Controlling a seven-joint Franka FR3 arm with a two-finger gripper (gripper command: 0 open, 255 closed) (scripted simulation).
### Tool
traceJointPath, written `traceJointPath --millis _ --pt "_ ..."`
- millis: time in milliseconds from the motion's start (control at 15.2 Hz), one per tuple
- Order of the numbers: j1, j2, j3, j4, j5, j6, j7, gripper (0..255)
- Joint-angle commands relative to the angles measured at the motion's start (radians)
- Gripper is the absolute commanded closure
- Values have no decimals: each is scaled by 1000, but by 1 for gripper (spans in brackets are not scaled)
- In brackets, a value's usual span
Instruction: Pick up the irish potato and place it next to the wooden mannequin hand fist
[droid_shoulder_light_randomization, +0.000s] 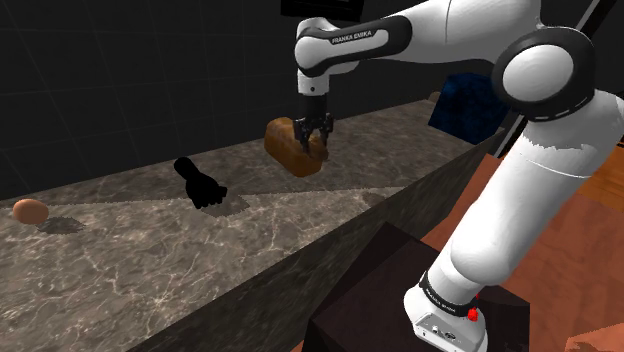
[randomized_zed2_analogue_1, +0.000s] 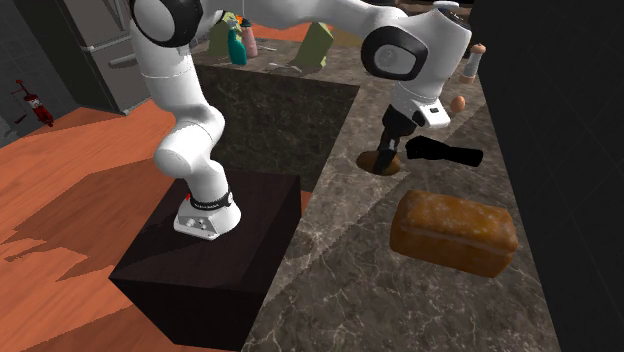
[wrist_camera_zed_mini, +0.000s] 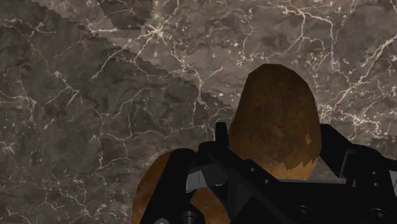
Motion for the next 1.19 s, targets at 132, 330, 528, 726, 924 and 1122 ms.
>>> traceJointPath --millis 132,330,528,726,924,1122 --pt "21 157 20 195 9 -37 40 255" --pt "36 276 31 360 11 -81 69 255" --pt "53 410 40 556 11 -142 96 255" --pt "71 572 48 808 8 -231 124 255" --pt "92 808 52 1206 4 -391 150 255" --pt "91 771 52 1101 5 -323 146 255"
